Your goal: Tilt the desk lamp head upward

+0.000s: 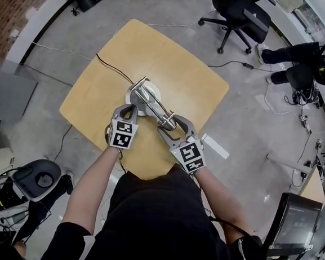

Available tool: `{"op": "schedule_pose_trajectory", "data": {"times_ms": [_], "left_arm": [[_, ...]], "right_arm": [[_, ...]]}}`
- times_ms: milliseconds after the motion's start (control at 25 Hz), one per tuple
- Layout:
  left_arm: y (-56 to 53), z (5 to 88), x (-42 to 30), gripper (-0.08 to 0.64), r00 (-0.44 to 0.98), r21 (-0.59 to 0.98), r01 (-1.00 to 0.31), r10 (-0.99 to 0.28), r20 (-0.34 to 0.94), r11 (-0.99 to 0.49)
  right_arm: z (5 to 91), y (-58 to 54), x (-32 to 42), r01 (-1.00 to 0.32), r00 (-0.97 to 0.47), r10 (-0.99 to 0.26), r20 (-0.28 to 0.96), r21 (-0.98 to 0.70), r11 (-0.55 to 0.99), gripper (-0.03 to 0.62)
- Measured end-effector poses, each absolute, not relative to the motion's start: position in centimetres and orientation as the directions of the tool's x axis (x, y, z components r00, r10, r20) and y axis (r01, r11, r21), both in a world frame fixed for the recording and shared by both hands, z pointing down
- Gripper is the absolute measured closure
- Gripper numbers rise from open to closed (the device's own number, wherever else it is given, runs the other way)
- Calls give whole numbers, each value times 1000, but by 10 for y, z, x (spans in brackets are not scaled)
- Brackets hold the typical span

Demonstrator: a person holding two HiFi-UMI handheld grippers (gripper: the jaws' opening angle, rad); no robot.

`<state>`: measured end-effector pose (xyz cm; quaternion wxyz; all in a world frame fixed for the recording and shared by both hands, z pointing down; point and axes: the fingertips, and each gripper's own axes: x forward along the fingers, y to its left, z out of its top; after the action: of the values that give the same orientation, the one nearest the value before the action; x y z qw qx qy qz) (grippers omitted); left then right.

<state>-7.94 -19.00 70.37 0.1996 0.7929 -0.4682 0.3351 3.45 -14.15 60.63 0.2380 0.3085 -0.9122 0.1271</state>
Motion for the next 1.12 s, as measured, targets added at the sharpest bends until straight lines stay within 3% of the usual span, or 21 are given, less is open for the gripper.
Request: {"op": "schedule_pose_trajectory", "data": {"times_ms": [240, 1120], "left_arm": [[-191, 702, -80, 540, 360, 76, -893, -601, 714, -444], [-194, 700, -82, 540, 381, 112, -892, -597, 706, -437]], "right_arm": [[592, -137, 42, -638, -692, -515, 506, -95, 764, 337], [525, -121, 66, -645, -670, -553, 495, -21, 763, 341]]}}
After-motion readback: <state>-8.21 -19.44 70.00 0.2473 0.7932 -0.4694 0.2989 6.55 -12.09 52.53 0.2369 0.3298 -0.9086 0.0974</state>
